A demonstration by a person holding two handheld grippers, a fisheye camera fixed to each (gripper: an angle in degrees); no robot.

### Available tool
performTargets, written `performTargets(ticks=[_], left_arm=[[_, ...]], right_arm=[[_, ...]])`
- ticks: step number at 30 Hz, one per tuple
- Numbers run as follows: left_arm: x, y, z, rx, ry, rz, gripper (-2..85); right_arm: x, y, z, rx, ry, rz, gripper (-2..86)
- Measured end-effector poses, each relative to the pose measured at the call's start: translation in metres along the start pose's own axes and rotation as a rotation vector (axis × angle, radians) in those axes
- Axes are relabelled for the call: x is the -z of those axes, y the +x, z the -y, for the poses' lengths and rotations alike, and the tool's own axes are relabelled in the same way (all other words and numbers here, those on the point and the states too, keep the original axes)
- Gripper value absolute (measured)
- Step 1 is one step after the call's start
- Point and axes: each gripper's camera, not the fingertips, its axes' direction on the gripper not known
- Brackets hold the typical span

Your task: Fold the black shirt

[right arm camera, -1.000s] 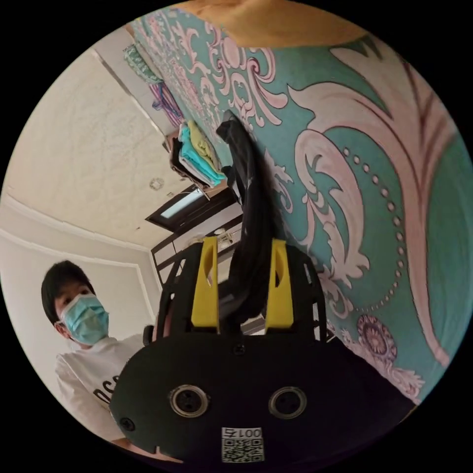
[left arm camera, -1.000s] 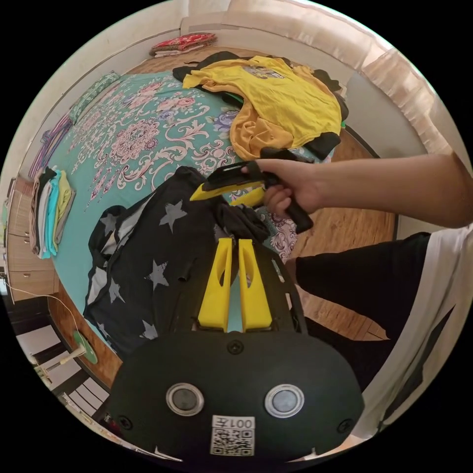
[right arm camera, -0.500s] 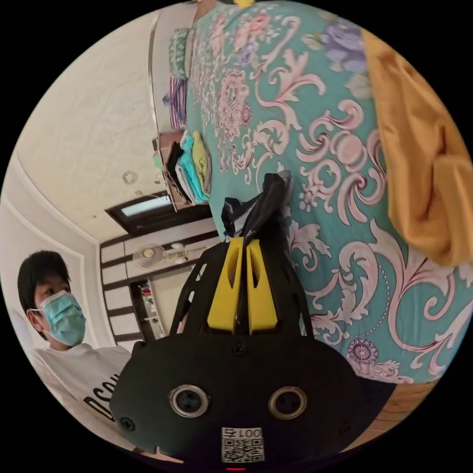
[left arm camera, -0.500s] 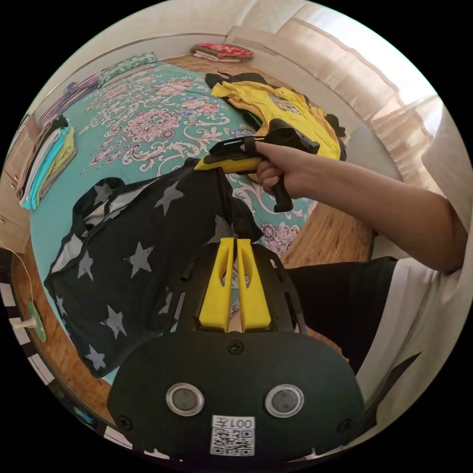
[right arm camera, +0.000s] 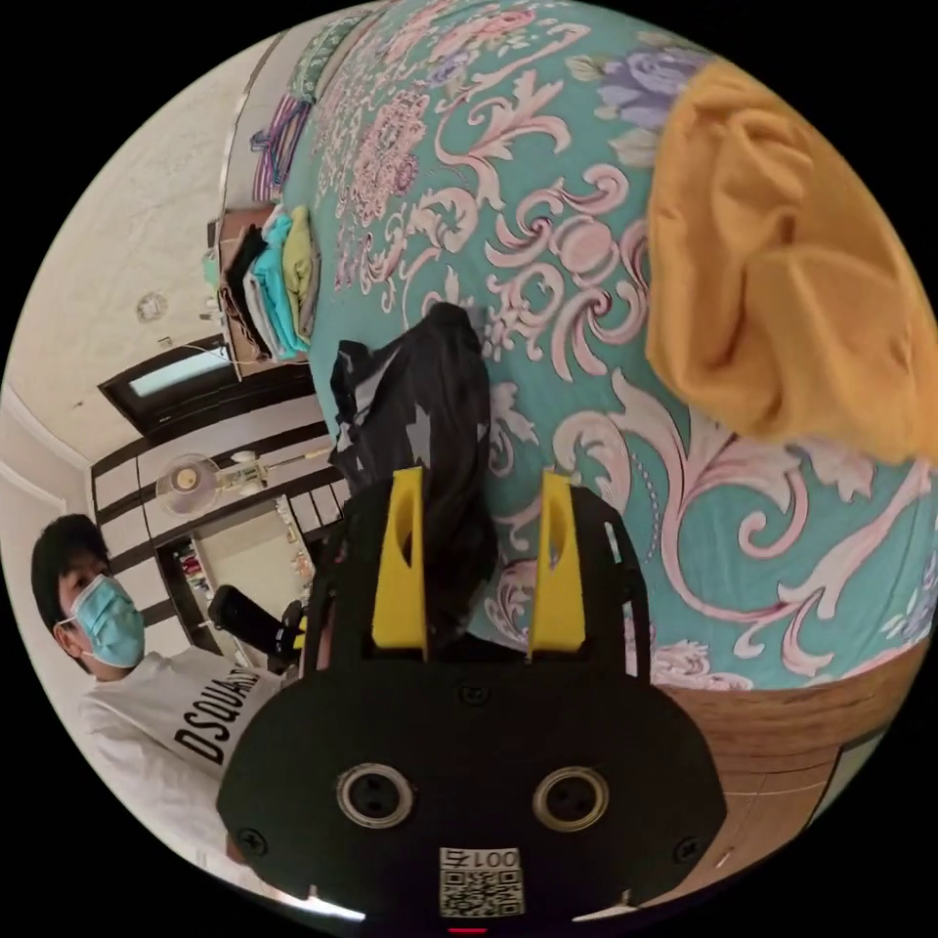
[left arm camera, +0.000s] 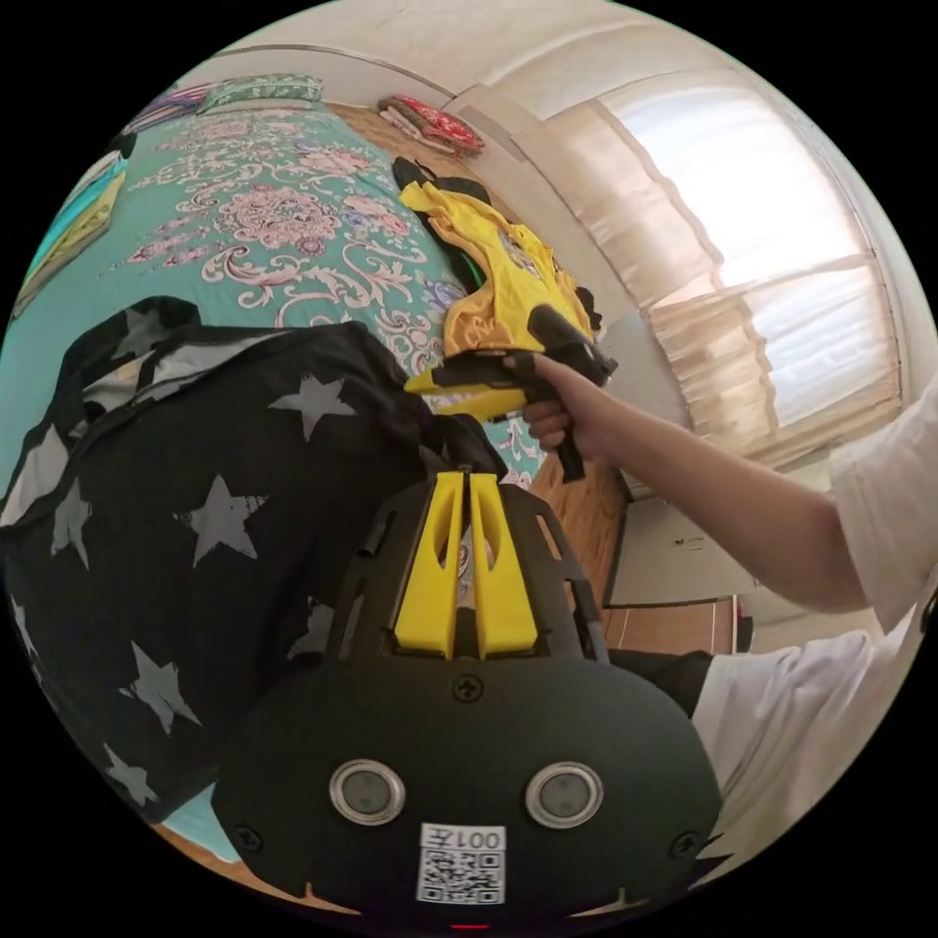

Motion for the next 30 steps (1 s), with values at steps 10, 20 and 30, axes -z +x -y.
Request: performTargets(ticks=[10,20,30], left_arm=[[0.038,-0.042,0.042,0.036,0.015,-0.101,-0.9],[0.0,-0.025,0.052,-0.18,-0.284,0.057,-0.9],[-0.007,-0.068,0.063,-0.135,-0.282,0.073,-0.9]], right_arm=[[-0.041,0.071,-0.046,-0.207,-0.083,0.663,22.3],[-0.052,0.07,-0.003,-0.204,-0.001,0.866,16.5],[-0.038,0.046,0.028,-0.138,0.043,0.739,1.0]])
